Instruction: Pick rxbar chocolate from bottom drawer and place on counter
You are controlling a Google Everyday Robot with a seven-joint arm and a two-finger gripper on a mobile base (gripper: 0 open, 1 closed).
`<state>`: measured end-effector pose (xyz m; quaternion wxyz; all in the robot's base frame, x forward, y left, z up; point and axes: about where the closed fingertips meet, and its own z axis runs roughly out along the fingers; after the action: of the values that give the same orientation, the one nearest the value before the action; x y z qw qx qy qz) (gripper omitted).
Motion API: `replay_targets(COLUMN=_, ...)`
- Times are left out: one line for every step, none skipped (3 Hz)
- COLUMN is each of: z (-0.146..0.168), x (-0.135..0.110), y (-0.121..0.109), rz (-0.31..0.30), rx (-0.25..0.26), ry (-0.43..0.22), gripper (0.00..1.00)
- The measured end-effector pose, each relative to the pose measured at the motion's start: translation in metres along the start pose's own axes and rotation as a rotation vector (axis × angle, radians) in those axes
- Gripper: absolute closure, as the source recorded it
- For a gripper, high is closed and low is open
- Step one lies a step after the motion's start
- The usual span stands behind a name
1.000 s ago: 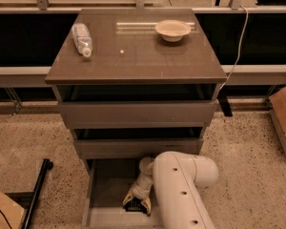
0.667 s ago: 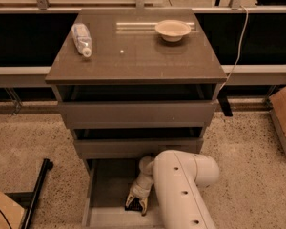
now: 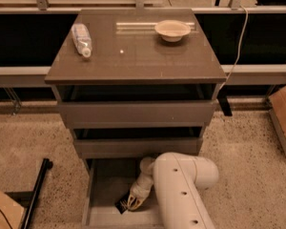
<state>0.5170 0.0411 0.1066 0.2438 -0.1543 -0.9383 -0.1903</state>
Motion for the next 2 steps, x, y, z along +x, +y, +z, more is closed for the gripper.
replay_targets(z=-0.002, x=0.0013, y=0.0005, rz=0.002, rx=-0.002, ry=0.002, gripper=1.0)
replay_targets(z=-0.0015, x=0.0011, y=-0.0007, rz=0.012, rx=-0.01, ry=0.01, gripper=1.0)
